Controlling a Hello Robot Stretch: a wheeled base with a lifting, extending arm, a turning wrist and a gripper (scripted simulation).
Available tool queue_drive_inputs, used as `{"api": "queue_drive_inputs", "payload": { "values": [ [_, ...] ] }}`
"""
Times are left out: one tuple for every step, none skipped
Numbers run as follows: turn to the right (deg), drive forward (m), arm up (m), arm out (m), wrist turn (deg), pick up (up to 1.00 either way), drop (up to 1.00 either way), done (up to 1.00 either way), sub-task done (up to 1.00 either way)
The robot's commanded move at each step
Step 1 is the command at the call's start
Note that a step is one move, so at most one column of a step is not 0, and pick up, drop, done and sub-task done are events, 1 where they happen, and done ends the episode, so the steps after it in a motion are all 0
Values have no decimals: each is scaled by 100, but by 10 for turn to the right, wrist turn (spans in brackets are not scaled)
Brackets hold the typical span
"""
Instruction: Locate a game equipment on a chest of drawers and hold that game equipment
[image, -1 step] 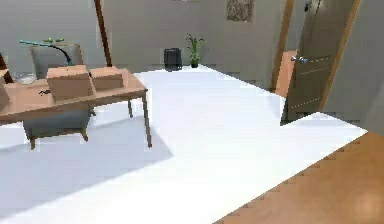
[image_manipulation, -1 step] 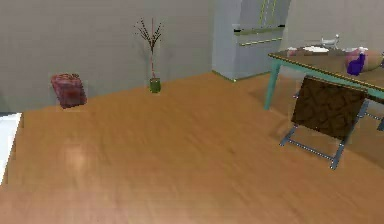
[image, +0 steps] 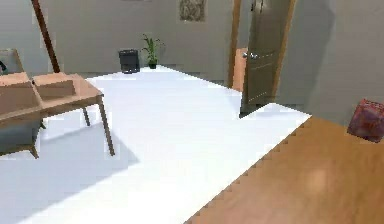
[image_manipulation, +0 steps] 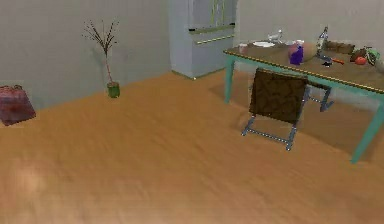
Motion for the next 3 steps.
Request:
{"api": "queue_drive_inputs", "payload": {
  "values": [
    [0,100,0,0,0,0,0,0,0],
    [0,100,0,0,0,0,0,0,0],
    [60,0,0,0,0,0,0,0,0]
  ]
}}
